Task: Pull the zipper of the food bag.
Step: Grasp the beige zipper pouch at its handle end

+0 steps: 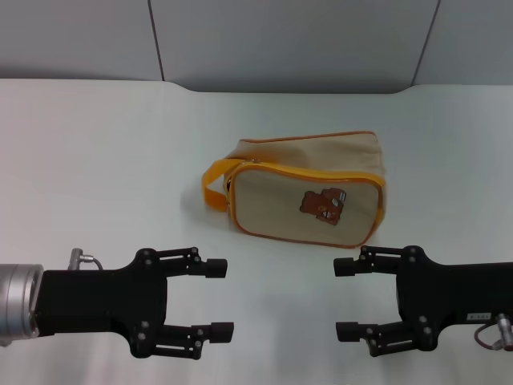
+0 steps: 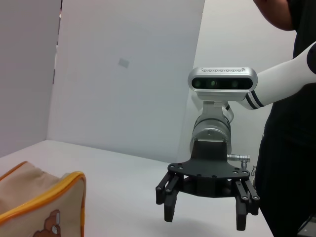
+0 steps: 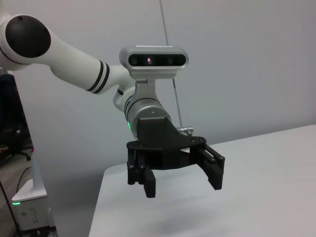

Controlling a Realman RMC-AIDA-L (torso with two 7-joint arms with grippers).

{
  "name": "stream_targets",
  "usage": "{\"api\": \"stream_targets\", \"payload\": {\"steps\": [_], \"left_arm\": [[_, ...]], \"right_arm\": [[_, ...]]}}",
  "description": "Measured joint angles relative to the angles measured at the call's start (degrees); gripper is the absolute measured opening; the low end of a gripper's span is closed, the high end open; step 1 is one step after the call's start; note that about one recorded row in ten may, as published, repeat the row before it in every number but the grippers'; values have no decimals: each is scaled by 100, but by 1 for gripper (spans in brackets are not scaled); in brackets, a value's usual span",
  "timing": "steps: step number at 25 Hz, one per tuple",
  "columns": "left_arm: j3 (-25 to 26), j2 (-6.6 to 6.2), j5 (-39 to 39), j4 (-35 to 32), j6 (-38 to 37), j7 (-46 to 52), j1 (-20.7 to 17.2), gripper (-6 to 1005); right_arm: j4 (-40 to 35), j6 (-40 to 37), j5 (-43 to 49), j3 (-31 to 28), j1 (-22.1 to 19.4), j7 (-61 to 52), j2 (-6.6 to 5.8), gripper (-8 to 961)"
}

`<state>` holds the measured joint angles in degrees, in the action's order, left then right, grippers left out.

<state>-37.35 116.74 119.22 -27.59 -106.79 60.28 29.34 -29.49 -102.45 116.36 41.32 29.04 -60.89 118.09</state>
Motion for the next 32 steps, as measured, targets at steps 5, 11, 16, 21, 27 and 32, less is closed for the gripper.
{"api": "stream_targets", "payload": {"steps": [5, 11, 16, 21, 27, 32], "left_arm": [[-3, -1, 6, -5, -25, 2, -27, 798], [-8, -2, 6, -24, -32, -6, -55, 799], [-1, -1, -3, -29, -33, -28, -60, 799], [552, 115, -78, -11, 165, -407, -100, 798], [1285, 202, -342, 494, 1128, -1202, 52, 798], [1254, 228, -580, 1205, 2777, -1691, 606, 791]], "right_arm": [[-3, 59, 2, 9, 7, 8, 3, 820], [2, 128, 11, 27, 29, 8, 3, 819], [5, 130, 7, 16, 32, 8, 5, 819], [5, 150, 9, -3, -3, 8, 12, 820], [12, 265, 17, -2, -143, 8, 12, 820], [14, 284, 11, -71, -292, 8, 8, 819]]}}
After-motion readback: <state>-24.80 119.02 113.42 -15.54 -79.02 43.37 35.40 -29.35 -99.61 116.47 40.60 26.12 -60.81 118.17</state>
